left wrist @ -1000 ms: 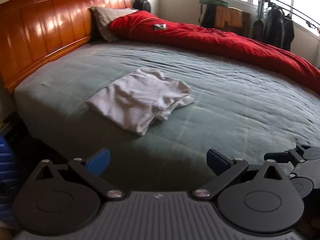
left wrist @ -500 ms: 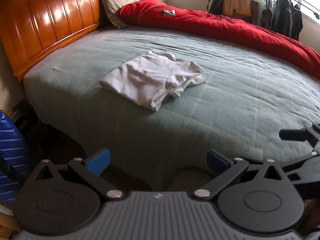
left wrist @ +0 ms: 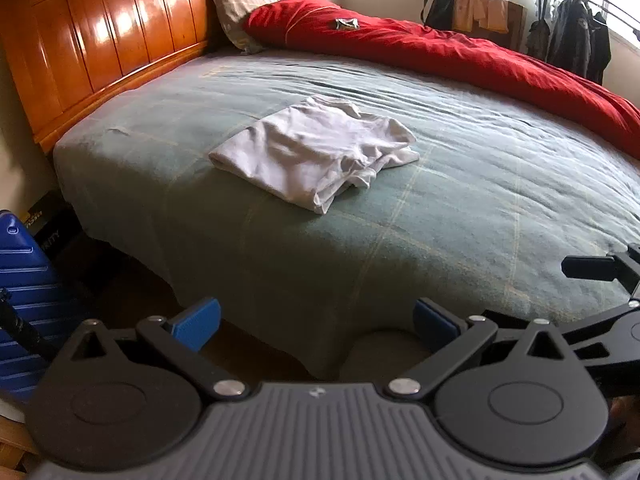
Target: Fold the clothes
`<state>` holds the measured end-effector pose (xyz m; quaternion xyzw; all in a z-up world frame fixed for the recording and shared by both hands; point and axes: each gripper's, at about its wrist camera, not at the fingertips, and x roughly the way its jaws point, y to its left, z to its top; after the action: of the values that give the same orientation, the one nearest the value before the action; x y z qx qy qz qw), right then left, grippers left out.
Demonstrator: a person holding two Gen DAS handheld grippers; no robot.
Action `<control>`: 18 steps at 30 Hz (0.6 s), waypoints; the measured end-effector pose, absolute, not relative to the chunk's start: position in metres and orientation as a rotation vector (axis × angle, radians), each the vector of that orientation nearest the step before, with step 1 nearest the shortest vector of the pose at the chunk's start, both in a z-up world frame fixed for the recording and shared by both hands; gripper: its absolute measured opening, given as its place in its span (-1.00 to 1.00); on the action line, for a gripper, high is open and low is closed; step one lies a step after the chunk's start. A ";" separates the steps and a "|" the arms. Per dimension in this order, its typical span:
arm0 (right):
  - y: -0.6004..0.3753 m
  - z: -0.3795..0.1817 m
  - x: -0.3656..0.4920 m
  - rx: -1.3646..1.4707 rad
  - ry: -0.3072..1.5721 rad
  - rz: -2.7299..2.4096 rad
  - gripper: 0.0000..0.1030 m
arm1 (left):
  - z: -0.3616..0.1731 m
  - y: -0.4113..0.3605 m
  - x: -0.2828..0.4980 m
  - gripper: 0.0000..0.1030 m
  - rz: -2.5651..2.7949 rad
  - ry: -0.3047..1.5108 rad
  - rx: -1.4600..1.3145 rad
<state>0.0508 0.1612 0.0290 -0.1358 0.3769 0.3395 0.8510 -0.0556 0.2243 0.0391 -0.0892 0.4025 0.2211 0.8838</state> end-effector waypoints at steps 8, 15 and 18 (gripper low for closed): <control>0.159 0.029 0.050 -0.285 0.793 0.713 1.00 | 0.039 0.222 -0.055 0.98 0.462 0.843 -0.181; 0.157 0.030 0.051 -0.279 0.792 0.715 1.00 | 0.040 0.220 -0.055 0.98 0.462 0.840 -0.178; 0.157 0.030 0.050 -0.279 0.791 0.714 1.00 | 0.040 0.220 -0.054 0.98 0.461 0.840 -0.179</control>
<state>0.0499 0.1566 0.0301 -0.1326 0.3757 0.3391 0.8522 -0.0545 0.2203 0.0404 -0.0860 0.4036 0.2215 0.8835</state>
